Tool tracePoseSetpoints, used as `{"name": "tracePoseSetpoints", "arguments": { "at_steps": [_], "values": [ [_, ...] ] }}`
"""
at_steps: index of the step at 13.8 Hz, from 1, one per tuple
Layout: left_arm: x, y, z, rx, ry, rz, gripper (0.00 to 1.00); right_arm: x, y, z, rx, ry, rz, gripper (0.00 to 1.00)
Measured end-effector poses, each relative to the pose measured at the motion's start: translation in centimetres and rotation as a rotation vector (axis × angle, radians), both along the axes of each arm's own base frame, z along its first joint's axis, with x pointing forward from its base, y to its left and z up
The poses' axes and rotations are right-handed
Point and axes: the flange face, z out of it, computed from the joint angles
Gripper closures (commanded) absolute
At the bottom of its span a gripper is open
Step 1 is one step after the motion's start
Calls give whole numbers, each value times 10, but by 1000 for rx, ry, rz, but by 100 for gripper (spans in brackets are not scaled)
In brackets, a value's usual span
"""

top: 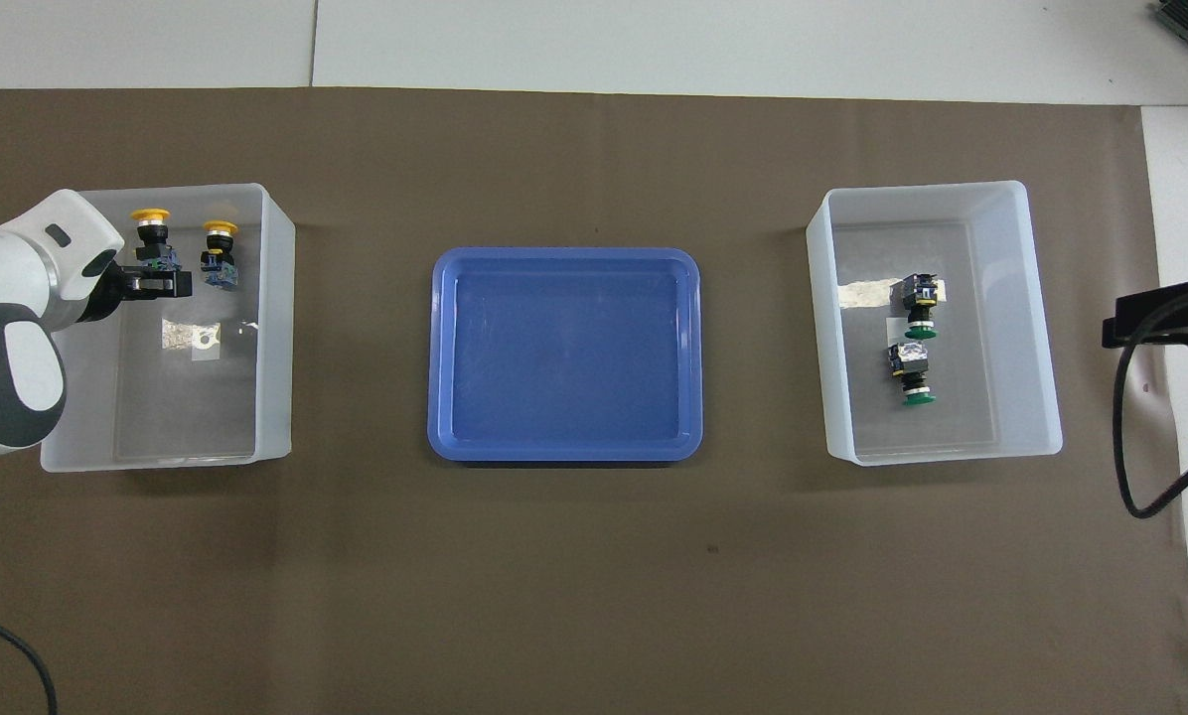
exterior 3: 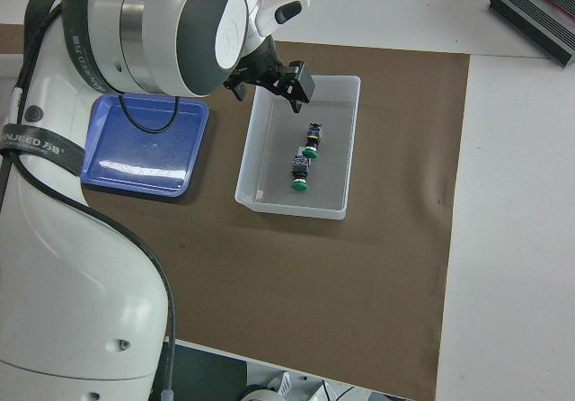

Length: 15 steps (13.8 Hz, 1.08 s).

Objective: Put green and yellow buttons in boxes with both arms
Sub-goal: 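Lower the yellow button into the left box and open the left gripper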

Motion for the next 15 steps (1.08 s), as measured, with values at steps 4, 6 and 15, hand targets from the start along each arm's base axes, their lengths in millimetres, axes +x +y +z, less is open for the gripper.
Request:
{"name": "tracePoseSetpoints", "arguments": {
  "at_steps": [4,6,15],
  "values": [
    [11,10,-37,6,-2,3,100,-1,0,-1,0,14,0,0],
    [18,14,-52,10,-14,4,100,-1,0,-1,1,15,0,0],
    [30,14,-52,16,-62,-3,0,-2,-12,-3,9,20,-11,0]
  ]
}}
